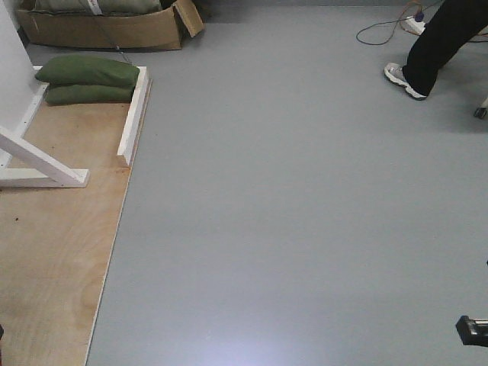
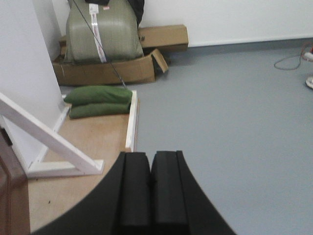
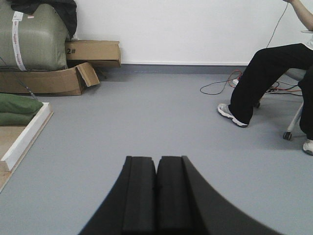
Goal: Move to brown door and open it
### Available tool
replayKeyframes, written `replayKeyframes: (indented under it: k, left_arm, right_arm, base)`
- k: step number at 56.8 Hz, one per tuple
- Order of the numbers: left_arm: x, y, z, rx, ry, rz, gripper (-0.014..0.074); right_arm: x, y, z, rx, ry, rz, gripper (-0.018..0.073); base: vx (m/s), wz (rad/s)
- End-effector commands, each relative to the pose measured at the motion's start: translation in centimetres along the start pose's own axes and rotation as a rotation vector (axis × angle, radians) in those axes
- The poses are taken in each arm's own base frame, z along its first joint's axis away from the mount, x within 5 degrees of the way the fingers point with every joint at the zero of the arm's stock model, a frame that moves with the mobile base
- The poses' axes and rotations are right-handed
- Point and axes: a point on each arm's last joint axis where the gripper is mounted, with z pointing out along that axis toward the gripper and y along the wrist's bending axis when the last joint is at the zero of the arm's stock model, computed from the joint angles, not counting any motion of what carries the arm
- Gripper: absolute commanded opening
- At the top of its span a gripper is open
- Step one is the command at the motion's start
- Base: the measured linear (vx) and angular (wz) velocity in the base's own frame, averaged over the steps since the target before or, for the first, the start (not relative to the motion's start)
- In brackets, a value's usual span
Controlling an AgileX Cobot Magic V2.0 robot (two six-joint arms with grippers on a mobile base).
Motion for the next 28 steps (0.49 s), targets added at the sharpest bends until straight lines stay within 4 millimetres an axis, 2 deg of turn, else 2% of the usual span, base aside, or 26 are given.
replayKeyframes:
  k: [1, 4, 13, 23, 28]
  left_arm:
    - [-3.0, -0.1, -0.3, 0.011, -0.061, -0.012, -0.0006]
    - [-3.9, -0.1, -0.3, 0.009, -0.027, -0.012, -0.0006]
    - [-9.1, 0.1, -1.5, -0.011, -0.007, -0.017, -0.0006]
    - [-14.2, 1.1, -1.7, -0.144, -0.043, -0.047, -0.0006]
    - [-16.1, 1.7, -1.6, -0.208, -0.058, -0.059, -0.0006]
  right_arm:
    - [-0.5, 0.0, -0.1, 0.003, -0.08, -0.01, 0.0]
    - [-0.5, 0.0, -0.1, 0.003, -0.08, -0.01, 0.0]
    - [-0.5, 0.0, -0.1, 0.003, -0.08, -0.01, 0.0]
    - [-0.5, 0.0, -0.1, 0.003, -0.08, -0.01, 0.0]
    - [-0.5, 0.0, -0.1, 0.003, -0.08, -0.01, 0.0]
  base:
    - [0.0, 0.0]
    - [0.0, 0.0]
    - [0.0, 0.0]
    - [0.0, 0.0]
    - [0.0, 0.0]
